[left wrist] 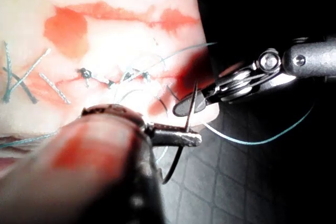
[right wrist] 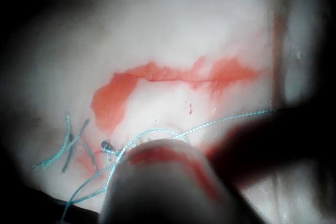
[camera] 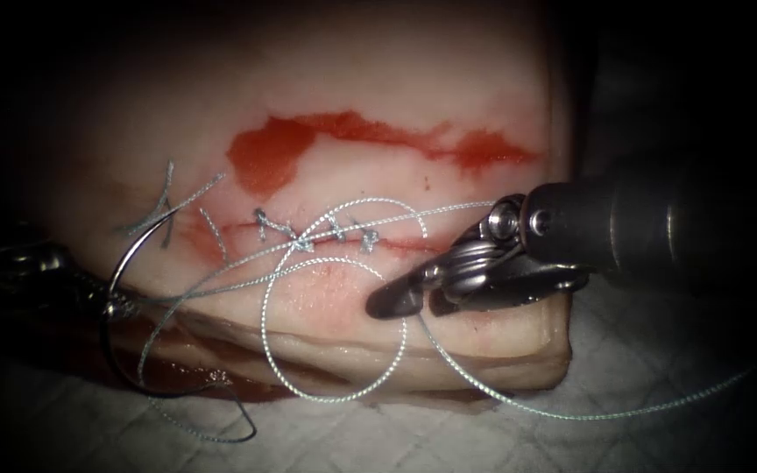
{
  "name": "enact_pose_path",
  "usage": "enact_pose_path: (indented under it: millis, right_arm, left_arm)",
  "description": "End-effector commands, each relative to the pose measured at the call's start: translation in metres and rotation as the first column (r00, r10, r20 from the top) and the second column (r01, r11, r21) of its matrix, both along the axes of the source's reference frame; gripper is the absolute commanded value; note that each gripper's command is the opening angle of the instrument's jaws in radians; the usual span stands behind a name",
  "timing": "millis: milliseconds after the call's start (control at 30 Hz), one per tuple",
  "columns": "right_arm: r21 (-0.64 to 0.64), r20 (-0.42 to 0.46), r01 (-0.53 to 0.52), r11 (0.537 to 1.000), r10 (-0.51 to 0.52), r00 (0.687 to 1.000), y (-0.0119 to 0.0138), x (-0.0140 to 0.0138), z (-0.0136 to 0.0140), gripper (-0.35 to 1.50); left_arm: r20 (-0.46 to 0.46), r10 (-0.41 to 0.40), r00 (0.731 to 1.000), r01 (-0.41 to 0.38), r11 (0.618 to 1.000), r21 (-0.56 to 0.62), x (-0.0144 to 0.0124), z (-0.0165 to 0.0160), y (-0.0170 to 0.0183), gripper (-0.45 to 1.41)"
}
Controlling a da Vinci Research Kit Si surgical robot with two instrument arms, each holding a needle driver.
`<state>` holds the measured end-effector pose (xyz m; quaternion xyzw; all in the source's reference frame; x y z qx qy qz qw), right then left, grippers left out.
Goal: Wound Closure
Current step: Pull the thread through the tissue until there is only a short tail left on the top side of the tissue
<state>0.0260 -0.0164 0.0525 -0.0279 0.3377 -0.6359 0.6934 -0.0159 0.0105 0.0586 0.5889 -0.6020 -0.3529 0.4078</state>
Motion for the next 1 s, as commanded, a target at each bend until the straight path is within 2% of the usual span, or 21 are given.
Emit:
enact_pose_path:
  millis: [33,67,333,467,667,833,1000]
  right_arm:
    - [-0.003,-0.011,-0.003,1.0,0.002,1.0,0.0005,0.0007,0.0005,-0.1]
    - [0.0,-0.013,-0.001,1.0,0.001,1.0,0.0006,0.0007,0.0005,-0.35]
    - [0.019,-0.026,0.015,1.0,-0.014,1.0,0.0011,-0.0009,-0.0003,-0.35]
    - [0.029,0.037,0.035,0.999,-0.036,0.999,-0.0003,-0.0049,0.0,-0.35]
    - [0.054,0.141,0.052,0.997,-0.059,0.988,-0.0049,-0.0129,0.002,-0.35]
    - [0.088,0.252,0.076,0.993,-0.096,0.963,-0.0082,-0.0201,0.0033,-0.35]
    - [0.085,0.359,0.089,0.992,-0.113,0.926,-0.0099,-0.0268,0.0038,-0.35]
  left_arm:
    - [0.002,0.002,1.0,-0.002,1.0,0.0,-0.0005,0.0004,0.0,-0.45]
    - [0.002,0.002,1.0,-0.002,1.0,0.0,-0.0005,0.0004,0.0,-0.45]
    - [0.001,0.001,1.0,-0.001,1.0,0.001,-0.0006,0.0003,0.0,-0.45]
    - [-0.001,0.002,1.0,-0.002,1.0,0.001,-0.0006,0.0003,0.0,-0.45]
    - [-0.001,0.002,1.0,-0.002,1.0,0.002,-0.0006,0.0002,0.0,-0.45]
    - [0.003,0.007,1.0,-0.007,1.0,0.002,-0.0006,0.0001,0.0001,-0.45]
    - [0.003,0.006,1.0,-0.006,1.0,0.002,-0.0006,0.0001,0.0001,-0.45]
